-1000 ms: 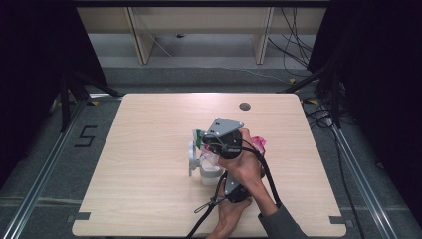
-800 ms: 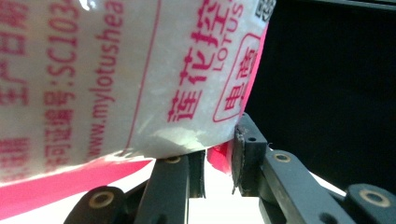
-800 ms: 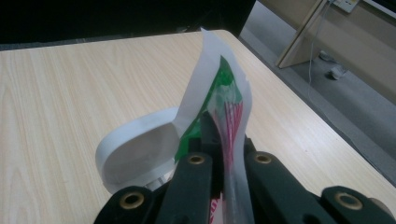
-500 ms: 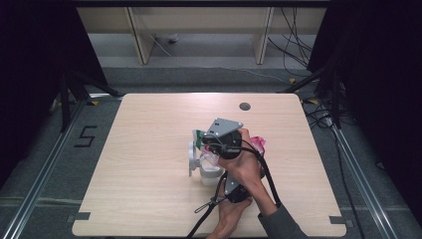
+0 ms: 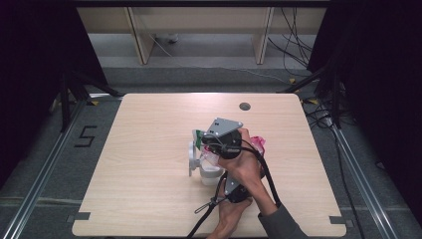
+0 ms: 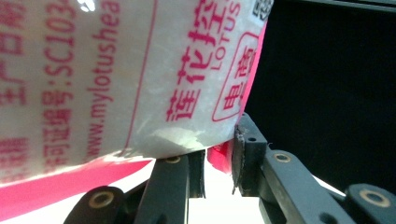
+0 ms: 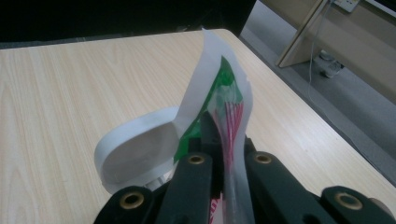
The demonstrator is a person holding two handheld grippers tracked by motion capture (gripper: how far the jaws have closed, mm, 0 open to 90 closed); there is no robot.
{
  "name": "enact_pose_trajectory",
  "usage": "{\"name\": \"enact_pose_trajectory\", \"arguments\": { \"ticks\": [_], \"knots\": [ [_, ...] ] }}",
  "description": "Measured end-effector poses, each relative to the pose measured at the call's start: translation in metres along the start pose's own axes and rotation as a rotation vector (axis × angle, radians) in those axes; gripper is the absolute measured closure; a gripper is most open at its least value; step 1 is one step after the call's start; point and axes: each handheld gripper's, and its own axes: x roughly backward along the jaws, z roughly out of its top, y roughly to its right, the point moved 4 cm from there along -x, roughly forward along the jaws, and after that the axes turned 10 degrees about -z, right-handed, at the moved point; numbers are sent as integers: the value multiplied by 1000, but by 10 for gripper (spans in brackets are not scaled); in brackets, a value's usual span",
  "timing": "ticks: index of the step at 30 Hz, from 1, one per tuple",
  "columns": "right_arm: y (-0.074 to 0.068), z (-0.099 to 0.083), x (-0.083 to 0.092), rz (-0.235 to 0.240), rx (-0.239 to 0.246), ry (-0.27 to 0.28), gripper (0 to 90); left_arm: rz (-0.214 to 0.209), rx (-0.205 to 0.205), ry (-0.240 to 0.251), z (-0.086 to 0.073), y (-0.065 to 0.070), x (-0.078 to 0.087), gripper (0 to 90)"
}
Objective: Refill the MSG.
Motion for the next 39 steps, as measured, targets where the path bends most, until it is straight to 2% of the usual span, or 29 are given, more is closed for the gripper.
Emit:
{"name": "enact_pose_trajectory", "arguments": {
  "ticks": [1,4,6,9,13,14,17,20,21,23,32,37,39],
  "knots": [
    [-1,0,1,0,-5,-2,900,0,-18,-26,0,-1,2,766],
    [-1,2,1,2,9,3,900,-3,-21,-18,1,0,2,766],
    [-1,1,2,-2,-6,0,900,1,-23,-21,1,-1,2,766],
    [0,1,1,-6,18,3,900,-3,-21,-20,0,0,2,766],
    [-2,1,1,-4,1,-6,900,22,-29,-21,1,-1,3,766],
    [-2,1,1,-4,4,-2,900,1,-19,-17,1,0,2,766],
    [-2,1,1,-1,-4,-3,900,5,-26,-23,1,-1,3,766],
    [-2,1,1,-1,-5,-3,900,-11,-7,-12,0,1,2,766],
    [-2,1,1,4,-10,-4,900,-10,-8,-16,0,1,2,766],
    [0,1,1,-3,16,5,900,-9,-10,-14,1,1,2,766],
    [-2,1,2,5,-7,-2,900,-11,-8,-15,1,1,2,766],
    [0,2,1,3,8,10,900,-13,-8,-15,1,1,2,766],
    [-1,1,2,2,-8,2,900,-10,-9,-13,1,1,2,766]
  ]
}}
